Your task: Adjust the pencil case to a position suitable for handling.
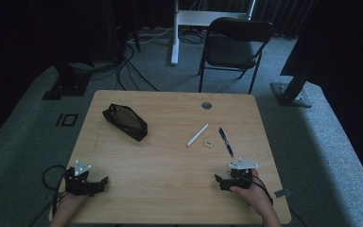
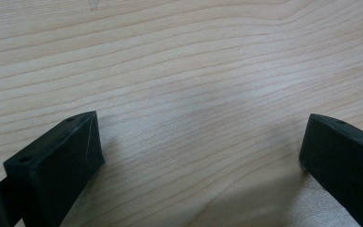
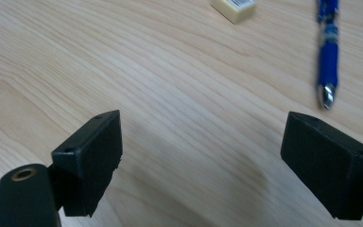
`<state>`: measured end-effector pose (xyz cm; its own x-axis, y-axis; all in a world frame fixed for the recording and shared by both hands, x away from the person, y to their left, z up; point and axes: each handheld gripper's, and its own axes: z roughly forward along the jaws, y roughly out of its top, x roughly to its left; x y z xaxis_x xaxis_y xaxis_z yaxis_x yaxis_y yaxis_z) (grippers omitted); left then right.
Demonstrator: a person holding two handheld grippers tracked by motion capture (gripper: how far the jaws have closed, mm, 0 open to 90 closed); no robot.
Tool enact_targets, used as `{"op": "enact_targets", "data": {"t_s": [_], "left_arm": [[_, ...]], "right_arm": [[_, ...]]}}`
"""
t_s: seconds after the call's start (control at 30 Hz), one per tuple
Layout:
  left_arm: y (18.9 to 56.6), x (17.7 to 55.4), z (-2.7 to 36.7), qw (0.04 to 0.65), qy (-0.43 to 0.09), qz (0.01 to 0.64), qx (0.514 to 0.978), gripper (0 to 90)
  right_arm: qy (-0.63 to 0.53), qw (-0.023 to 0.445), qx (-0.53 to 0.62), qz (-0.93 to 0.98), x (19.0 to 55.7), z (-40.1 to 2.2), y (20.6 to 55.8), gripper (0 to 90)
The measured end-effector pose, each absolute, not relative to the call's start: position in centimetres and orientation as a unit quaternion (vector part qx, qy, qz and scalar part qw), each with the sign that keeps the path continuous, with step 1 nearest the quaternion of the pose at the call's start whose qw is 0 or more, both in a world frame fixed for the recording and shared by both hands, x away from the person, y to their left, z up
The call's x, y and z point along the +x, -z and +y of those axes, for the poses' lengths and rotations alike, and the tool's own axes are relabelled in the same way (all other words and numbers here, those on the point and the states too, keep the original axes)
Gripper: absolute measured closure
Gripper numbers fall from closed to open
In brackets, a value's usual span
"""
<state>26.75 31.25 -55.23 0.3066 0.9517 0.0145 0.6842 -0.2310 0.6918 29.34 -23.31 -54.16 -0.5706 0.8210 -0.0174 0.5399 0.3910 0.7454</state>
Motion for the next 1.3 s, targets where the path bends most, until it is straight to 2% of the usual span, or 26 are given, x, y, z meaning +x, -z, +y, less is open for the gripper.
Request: {"op": "enact_targets", "data": {"t_s": [1.3], "left_arm": [[55.2, 26.7, 31.2, 0.297, -0.225, 0.545, 0.751, 0.2]], "right_arm": [[-0.415, 0.173, 0.345, 0.824, 31.8, -14.2, 52.3, 12.7]]}}
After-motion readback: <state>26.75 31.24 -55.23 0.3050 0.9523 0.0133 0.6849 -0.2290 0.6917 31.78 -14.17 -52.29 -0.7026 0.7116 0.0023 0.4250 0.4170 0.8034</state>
